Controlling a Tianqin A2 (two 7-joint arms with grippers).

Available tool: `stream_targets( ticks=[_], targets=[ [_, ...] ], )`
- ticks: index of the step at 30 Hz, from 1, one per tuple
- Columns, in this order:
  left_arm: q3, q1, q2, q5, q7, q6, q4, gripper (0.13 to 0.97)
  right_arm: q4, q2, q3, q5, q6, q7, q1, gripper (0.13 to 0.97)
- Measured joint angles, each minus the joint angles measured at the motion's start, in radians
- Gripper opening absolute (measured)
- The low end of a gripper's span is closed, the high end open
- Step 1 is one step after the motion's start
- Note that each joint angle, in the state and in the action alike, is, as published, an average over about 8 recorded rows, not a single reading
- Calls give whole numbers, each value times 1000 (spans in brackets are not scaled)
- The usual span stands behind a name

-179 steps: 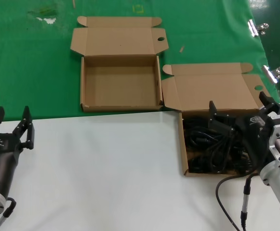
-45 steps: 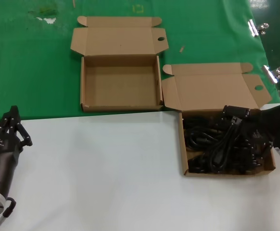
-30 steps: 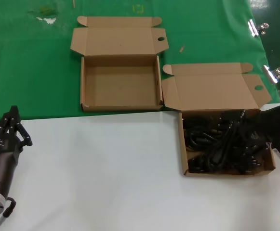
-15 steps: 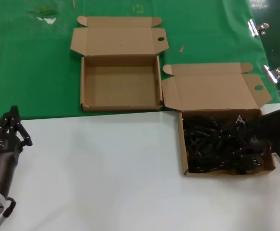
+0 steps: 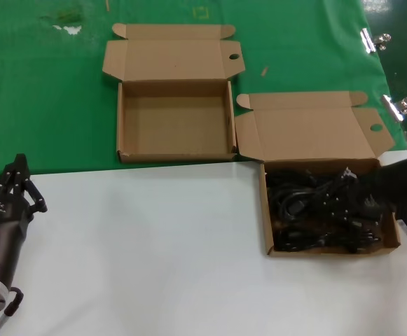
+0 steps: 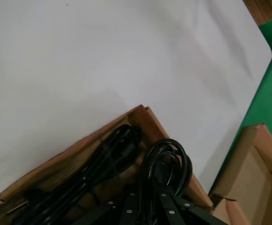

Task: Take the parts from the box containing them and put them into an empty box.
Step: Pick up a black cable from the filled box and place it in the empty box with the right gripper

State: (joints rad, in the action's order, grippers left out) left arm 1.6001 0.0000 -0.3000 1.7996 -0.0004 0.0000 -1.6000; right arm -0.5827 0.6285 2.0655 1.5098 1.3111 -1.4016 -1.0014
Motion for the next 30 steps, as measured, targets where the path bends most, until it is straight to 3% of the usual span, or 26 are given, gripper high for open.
stream_targets(
  ticks=[11, 19, 24, 30],
  targets=[
    [0, 0, 0, 0, 0, 0, 0, 140, -173, 40, -20, 21, -8, 184, 28, 157],
    [0, 0, 0, 0, 0, 0, 0, 140, -275, 32, -27, 37, -20, 352, 25, 157],
    [0, 0, 0, 0, 0, 0, 0, 140, -274, -7, -20, 36, -38, 421, 1, 157],
    [0, 0, 0, 0, 0, 0, 0, 140, -185, -84, -4, 22, -76, 395, -54, 157]
  ],
)
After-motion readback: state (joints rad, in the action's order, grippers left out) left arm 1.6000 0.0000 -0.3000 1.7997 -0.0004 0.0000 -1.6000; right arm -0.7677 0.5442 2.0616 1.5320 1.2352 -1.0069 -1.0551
